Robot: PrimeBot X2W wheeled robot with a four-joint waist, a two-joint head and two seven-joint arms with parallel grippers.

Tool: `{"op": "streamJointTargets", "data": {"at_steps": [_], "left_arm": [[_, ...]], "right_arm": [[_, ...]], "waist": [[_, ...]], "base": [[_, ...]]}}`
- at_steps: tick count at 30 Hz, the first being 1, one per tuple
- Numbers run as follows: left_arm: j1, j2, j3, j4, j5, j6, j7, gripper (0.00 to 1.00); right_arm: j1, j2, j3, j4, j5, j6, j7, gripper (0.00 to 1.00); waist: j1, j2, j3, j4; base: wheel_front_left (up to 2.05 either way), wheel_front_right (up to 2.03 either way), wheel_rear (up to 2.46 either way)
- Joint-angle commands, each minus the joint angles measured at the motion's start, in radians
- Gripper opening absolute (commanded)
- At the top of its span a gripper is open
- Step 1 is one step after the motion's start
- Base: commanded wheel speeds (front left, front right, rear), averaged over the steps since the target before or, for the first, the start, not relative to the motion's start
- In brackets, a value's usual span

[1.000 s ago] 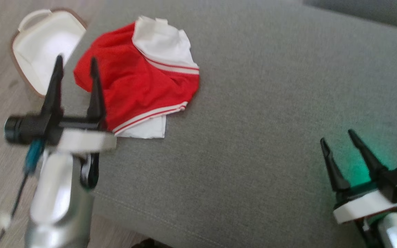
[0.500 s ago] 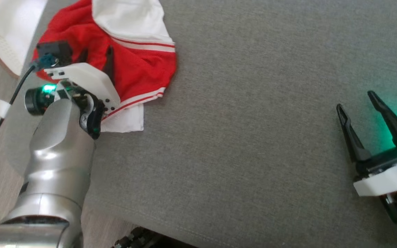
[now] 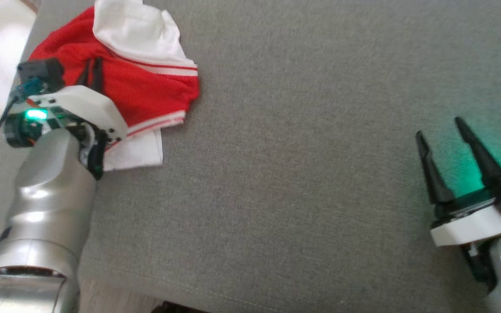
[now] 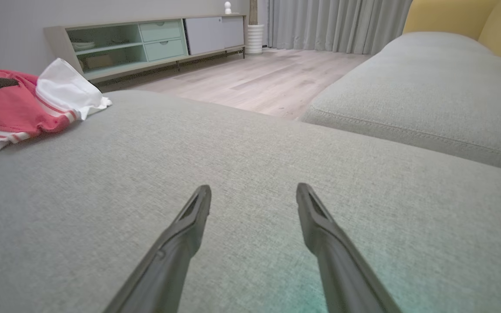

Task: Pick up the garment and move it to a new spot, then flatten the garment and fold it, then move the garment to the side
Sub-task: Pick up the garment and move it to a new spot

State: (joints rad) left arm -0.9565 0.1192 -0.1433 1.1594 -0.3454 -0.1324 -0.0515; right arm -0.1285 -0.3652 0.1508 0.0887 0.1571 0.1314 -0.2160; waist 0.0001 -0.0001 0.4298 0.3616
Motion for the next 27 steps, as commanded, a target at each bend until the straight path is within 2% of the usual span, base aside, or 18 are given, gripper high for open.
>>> {"op": "streamJointTargets", "data": {"at_steps": [1, 5, 9, 16, 21, 27], "left_arm": [[-0.026, 0.082, -0.002, -0.037, -0.012, 0.002, -0.030, 0.00], [-0.050, 0.131, -0.070, -0.067, -0.002, 0.002, -0.061, 0.00], [-0.070, 0.154, -0.144, -0.134, -0.013, 0.002, -0.063, 0.00], [-0.076, 0.184, -0.280, -0.370, -0.100, 0.002, -0.044, 0.00], [-0.051, 0.218, -0.334, -0.544, -0.157, 0.002, -0.022, 0.00], [0.018, 0.218, -0.350, -0.663, -0.201, 0.012, 0.023, 0.00]], "right_arm": [[0.020, 0.016, 0.028, -0.007, 0.003, -0.001, -0.021, 1.00], [0.025, 0.080, 0.045, 0.049, 0.012, -0.001, -0.039, 1.00], [0.039, 0.139, 0.056, 0.082, 0.016, -0.001, -0.045, 1.00], [0.096, 0.219, 0.052, 0.077, 0.014, -0.001, -0.045, 1.00], [0.123, 0.255, 0.067, 0.071, 0.016, -0.001, -0.046, 1.00], [0.118, 0.272, 0.079, 0.061, 0.017, -0.001, -0.046, 1.00]], "waist": [[-0.0001, 0.0001, -0.075, -0.033], [-0.0001, 0.0001, -0.181, -0.084], [-0.0001, 0.0001, -0.278, -0.150], [-0.0001, 0.0001, -0.403, -0.279], [-0.0001, 0.0001, -0.431, -0.383], [-0.0001, 0.0001, -0.399, -0.512]], "base": [[0.00, 0.00, 0.00], [0.00, 0.00, 0.00], [0.00, 0.00, 0.00], [0.00, 0.00, 0.00], [0.00, 0.00, 0.00], [0.00, 0.00, 0.00]]}}
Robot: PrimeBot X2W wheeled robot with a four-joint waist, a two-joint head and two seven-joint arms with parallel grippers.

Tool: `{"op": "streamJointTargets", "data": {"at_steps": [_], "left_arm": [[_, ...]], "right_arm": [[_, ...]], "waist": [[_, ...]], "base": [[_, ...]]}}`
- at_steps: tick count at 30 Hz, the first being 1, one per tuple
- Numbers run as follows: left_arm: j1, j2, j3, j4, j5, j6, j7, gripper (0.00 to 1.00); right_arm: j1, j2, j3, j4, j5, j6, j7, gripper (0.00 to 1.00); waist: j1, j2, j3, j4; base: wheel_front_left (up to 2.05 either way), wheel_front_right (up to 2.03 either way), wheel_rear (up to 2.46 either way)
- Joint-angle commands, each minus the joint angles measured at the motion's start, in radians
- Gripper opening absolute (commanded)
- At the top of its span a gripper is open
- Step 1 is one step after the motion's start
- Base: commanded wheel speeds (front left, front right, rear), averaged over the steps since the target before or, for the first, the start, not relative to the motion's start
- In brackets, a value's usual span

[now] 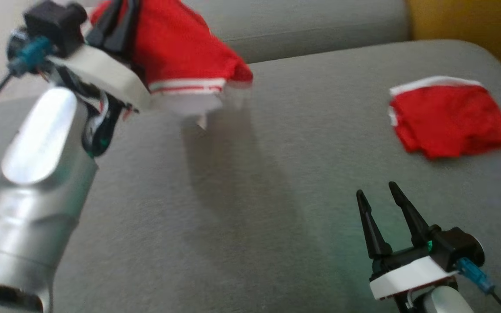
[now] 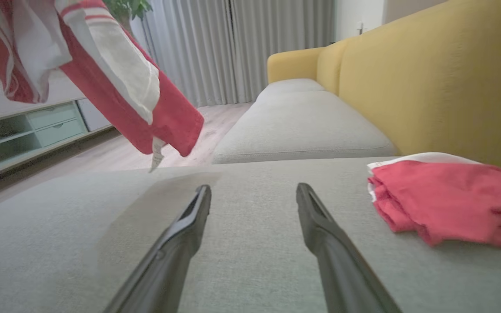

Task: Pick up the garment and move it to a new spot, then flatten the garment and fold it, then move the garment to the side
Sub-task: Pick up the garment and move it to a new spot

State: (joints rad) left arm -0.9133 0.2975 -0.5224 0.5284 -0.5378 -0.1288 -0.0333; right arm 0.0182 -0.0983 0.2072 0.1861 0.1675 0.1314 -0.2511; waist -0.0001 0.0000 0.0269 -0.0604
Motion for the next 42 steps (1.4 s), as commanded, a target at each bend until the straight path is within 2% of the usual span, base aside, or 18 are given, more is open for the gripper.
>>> {"op": "streamJointTargets", "data": {"at_steps": [1, 7, 9, 14, 15, 16, 18, 20, 25, 31, 37, 42], "left_arm": [[-0.010, 0.038, 0.027, -0.039, -0.013, 0.013, 0.009, 0.00], [0.090, 0.017, -0.019, -0.026, 0.016, 0.036, -0.031, 0.00], [0.166, 0.001, -0.046, 0.035, 0.040, 0.054, -0.104, 0.00], [0.259, -0.058, -0.068, 0.166, 0.063, 0.092, -0.205, 0.00], [0.271, -0.071, -0.063, 0.186, 0.063, 0.100, -0.214, 0.44], [0.282, -0.085, -0.056, 0.204, 0.061, 0.107, -0.220, 1.00], [0.303, -0.120, -0.029, 0.226, 0.040, 0.113, -0.226, 1.00], [0.322, -0.142, 0.003, 0.192, 0.052, 0.125, -0.228, 1.00], [0.454, -0.176, 0.099, 0.016, 0.140, 0.185, -0.228, 1.00], [0.651, -0.213, 0.166, -0.193, 0.255, 0.233, -0.228, 1.00], [0.840, -0.226, 0.214, -0.371, 0.339, 0.237, -0.228, 1.00], [1.006, -0.226, 0.274, -0.505, 0.387, 0.242, -0.228, 1.00]], "right_arm": [[-0.032, 0.008, 0.027, -0.038, 0.006, -0.001, -0.011, 1.00], [-0.052, 0.020, 0.036, -0.045, 0.017, -0.001, -0.011, 1.00], [-0.068, 0.027, 0.037, -0.049, 0.018, -0.001, -0.011, 1.00], [-0.081, 0.033, 0.035, -0.052, 0.012, -0.001, -0.011, 1.00], [-0.081, 0.034, 0.032, -0.052, 0.011, -0.001, -0.011, 1.00], [-0.079, 0.035, 0.029, -0.050, 0.010, -0.001, -0.011, 1.00], [-0.075, 0.037, 0.023, -0.048, 0.008, -0.001, -0.011, 1.00], [-0.067, 0.039, 0.016, -0.046, 0.010, -0.001, -0.011, 1.00], [-0.040, 0.043, -0.008, -0.040, 0.018, -0.001, -0.011, 1.00], [0.013, 0.046, -0.055, -0.034, 0.020, -0.001, -0.011, 1.00], [0.062, 0.047, -0.114, -0.037, 0.009, -0.001, -0.011, 1.00], [0.112, 0.048, -0.139, -0.049, -0.004, -0.001, -0.011, 1.00]], "waist": [[0.0001, 0.0000, 0.016, -0.112], [0.0001, 0.0000, 0.077, -0.193], [0.0001, 0.0000, 0.114, -0.231], [0.0001, 0.0000, 0.150, -0.251], [0.0001, 0.0000, 0.151, -0.249], [0.0001, 0.0000, 0.150, -0.245], [0.0001, 0.0000, 0.139, -0.228], [0.0001, 0.0000, 0.119, -0.201], [0.0001, 0.0000, 0.045, -0.116], [0.0001, 0.0000, -0.033, 0.028], [0.0001, 0.0000, -0.083, 0.150], [0.0001, 0.0000, -0.131, 0.202]], "base": [[0.00, 0.00, 0.00], [0.00, 0.00, 0.00], [0.00, 0.00, 0.00], [0.00, 0.00, 0.00], [0.00, 0.00, 0.00], [0.00, 0.00, 0.00], [0.00, 0.00, 0.00], [0.00, 0.00, 0.00], [0.00, 0.00, 0.00], [0.00, 0.00, 0.00], [0.00, 0.00, 0.00], [0.00, 0.00, 0.00]]}}
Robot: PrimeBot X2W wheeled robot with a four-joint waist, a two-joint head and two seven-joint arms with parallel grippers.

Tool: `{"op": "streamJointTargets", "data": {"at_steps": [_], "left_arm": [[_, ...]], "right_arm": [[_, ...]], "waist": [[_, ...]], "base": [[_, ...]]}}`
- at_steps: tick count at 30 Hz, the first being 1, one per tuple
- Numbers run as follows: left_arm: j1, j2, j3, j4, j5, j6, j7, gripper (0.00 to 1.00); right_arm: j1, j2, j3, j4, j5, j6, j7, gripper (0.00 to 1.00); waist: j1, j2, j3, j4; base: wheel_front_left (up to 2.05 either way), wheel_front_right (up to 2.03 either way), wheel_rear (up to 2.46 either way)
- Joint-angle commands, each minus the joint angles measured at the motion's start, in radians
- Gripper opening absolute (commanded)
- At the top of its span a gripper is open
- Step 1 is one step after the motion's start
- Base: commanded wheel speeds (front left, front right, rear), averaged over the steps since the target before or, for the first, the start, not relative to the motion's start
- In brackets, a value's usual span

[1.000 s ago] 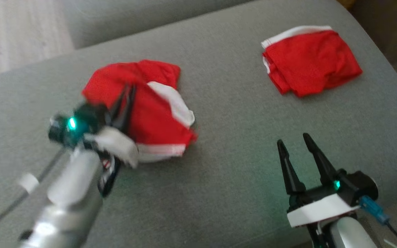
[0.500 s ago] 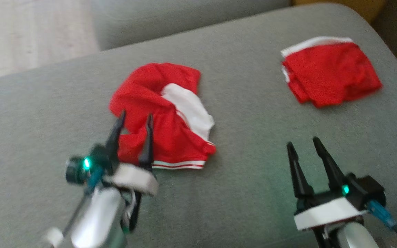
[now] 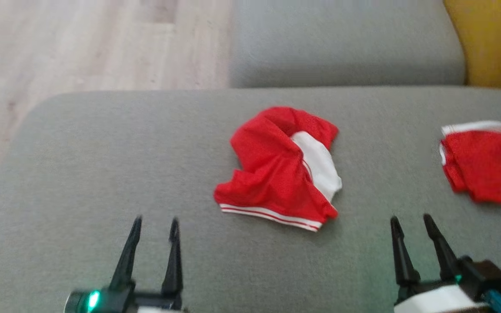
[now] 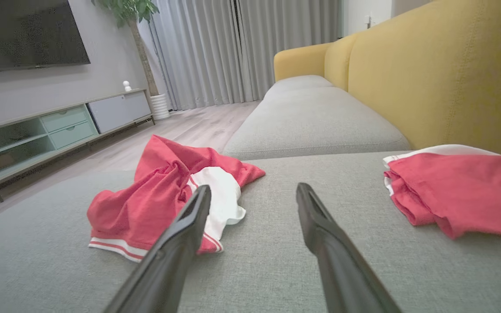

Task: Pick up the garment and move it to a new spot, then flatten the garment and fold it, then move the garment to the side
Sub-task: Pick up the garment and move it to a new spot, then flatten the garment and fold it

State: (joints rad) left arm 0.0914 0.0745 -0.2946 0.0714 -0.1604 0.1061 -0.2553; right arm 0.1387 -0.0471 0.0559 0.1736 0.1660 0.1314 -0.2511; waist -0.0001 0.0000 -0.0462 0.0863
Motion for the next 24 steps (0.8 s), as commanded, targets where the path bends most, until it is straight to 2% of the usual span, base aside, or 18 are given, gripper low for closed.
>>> {"op": "streamJointTargets", "data": {"at_steps": [1, 6, 12, 24], "left_arm": [[0.032, -0.003, 0.056, -0.062, 0.017, 0.005, -0.006, 1.00], [0.112, 0.005, 0.082, -0.069, 0.048, -0.008, -0.006, 1.00], [0.132, 0.005, 0.116, -0.036, 0.070, -0.032, -0.006, 1.00], [0.125, -0.004, 0.139, -0.037, 0.100, -0.073, -0.006, 1.00]], "right_arm": [[0.004, -0.004, 0.009, -0.038, 0.000, -0.001, -0.011, 1.00], [0.040, -0.003, 0.008, -0.040, 0.009, -0.001, -0.011, 1.00], [0.069, -0.003, 0.035, -0.034, 0.020, -0.001, -0.011, 1.00], [0.082, -0.003, 0.019, -0.013, 0.029, -0.001, -0.011, 1.00]], "waist": [[0.0001, 0.0000, -0.066, 0.064], [0.0001, 0.0000, -0.089, 0.086], [0.0001, 0.0000, -0.105, 0.098], [0.0001, 0.0000, -0.102, 0.076]], "base": [[0.00, 0.00, 0.00], [0.00, 0.00, 0.00], [0.00, 0.00, 0.00], [0.00, 0.00, 0.00]]}}
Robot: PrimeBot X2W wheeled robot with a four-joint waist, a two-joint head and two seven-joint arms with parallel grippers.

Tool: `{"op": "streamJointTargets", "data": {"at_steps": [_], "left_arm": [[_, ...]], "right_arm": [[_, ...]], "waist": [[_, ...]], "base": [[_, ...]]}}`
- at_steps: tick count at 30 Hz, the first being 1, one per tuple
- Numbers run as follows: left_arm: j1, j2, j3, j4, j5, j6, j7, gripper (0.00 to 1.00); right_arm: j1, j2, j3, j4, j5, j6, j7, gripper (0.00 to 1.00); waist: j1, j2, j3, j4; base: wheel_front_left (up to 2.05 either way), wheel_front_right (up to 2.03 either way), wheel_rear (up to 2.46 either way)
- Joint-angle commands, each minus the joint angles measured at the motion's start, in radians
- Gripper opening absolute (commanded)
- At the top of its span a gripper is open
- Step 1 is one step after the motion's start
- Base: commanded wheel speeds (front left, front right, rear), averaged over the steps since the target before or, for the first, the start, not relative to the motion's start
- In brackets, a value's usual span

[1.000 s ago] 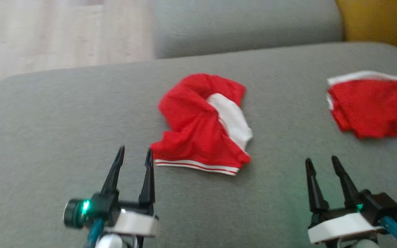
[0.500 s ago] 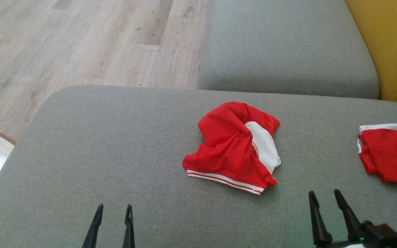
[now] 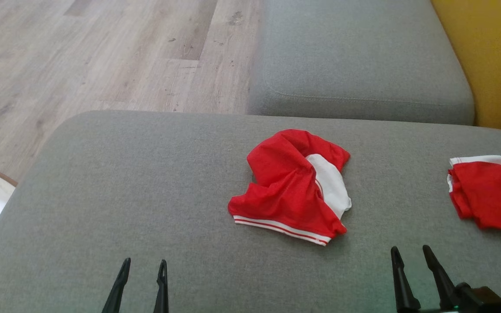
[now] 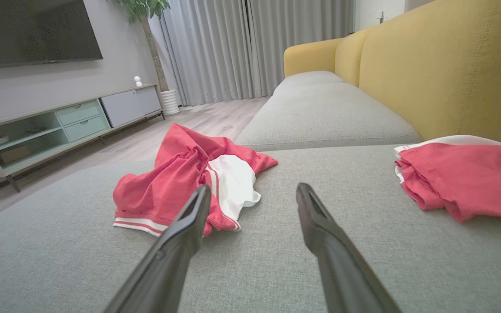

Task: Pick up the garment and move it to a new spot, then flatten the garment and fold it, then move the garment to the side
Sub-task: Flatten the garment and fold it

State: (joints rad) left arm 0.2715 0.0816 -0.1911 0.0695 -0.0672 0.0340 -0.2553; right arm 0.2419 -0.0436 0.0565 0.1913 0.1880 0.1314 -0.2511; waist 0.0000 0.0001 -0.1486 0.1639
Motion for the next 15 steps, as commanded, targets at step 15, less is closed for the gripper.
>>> {"op": "streamJointTargets", "data": {"at_steps": [15], "left_arm": [[-0.068, -0.022, 0.042, -0.015, 0.017, -0.006, -0.006, 1.00]], "right_arm": [[-0.019, -0.007, 0.021, -0.047, -0.006, -0.001, -0.011, 1.00]], "waist": [[0.0000, -0.0001, 0.010, -0.044]], "base": [[0.00, 0.00, 0.00]]}}
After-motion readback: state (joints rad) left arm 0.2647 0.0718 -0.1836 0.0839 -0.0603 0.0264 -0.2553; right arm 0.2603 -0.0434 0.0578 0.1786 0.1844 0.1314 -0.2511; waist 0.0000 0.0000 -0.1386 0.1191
